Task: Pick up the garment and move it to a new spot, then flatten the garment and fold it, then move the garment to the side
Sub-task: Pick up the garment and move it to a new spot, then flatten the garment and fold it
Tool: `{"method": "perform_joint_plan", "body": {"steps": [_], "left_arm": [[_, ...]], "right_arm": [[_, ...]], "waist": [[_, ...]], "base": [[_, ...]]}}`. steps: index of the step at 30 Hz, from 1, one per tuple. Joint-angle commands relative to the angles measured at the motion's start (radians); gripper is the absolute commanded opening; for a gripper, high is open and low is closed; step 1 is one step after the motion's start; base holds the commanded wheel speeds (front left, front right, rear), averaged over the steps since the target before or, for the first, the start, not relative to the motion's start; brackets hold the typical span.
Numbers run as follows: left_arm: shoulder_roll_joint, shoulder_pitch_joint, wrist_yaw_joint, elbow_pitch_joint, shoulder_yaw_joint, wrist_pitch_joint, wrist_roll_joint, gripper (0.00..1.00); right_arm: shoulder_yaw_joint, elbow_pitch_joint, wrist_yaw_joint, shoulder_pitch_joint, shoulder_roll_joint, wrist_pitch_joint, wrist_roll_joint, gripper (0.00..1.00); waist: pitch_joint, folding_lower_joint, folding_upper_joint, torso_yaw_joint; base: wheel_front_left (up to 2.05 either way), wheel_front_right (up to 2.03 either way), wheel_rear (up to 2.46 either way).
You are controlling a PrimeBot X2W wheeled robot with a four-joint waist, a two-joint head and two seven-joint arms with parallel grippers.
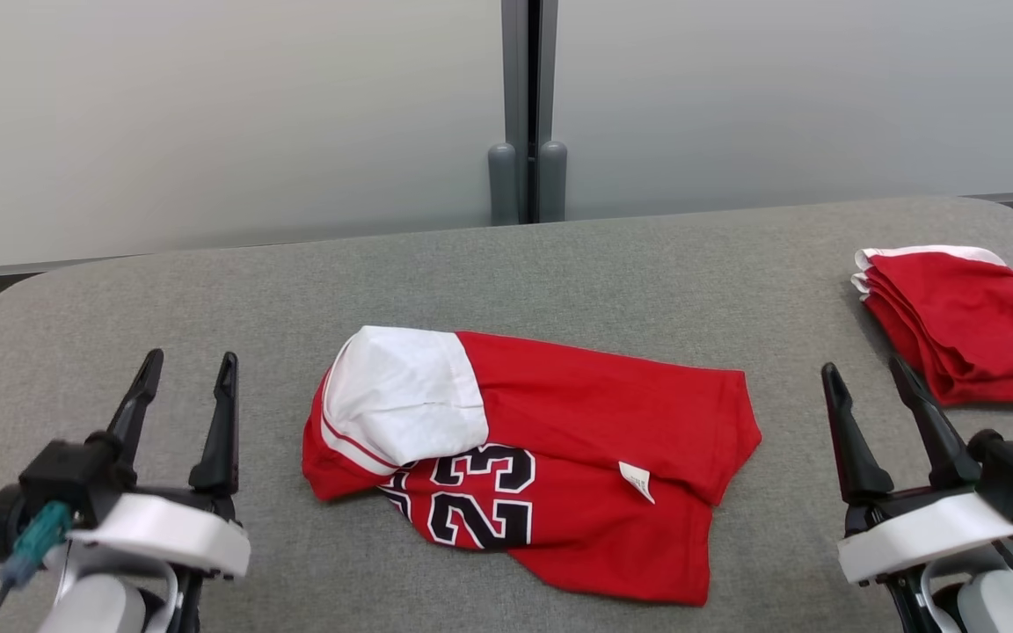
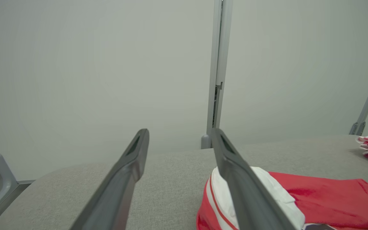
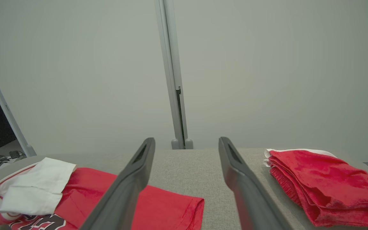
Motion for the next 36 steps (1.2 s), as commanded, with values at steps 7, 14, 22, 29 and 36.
{"method": "perform_joint_plan", "body": {"steps": [7,14,22,29,36], "left_arm": [[-0.059,0.199,0.092,-0.264,0.073,0.0,0.06,1.0],[-0.117,0.278,0.102,-0.285,0.085,0.0,0.139,1.0],[-0.148,0.301,0.082,-0.272,0.113,0.0,0.183,1.0],[-0.164,0.291,0.055,-0.257,0.125,0.0,0.19,1.0],[-0.174,0.279,0.036,-0.243,0.118,0.0,0.198,1.0]], "right_arm": [[-0.051,0.002,0.0,0.075,0.018,-0.005,-0.002,1.0],[-0.058,0.01,0.0,0.116,0.027,-0.005,-0.009,1.0],[-0.065,0.0,0.0,0.123,0.02,-0.005,-0.019,1.0],[0.052,0.061,0.0,0.11,-0.004,0.107,0.02,1.0],[0.106,0.16,0.0,0.06,-0.001,0.291,0.076,1.0]], "waist": [[-0.007,0.0,-0.0001,0.016],[-0.014,0.0,-0.0001,0.019],[-0.023,0.0,-0.0001,0.018],[-0.025,0.0,-0.0001,0.036],[-0.022,0.0,-0.0001,0.081]], "base": [[0.0,0.0,0.0],[0.0,0.0,0.0],[0.0,0.0,0.0],[0.0,0.0,0.0],[0.0,0.0,0.0]]}}
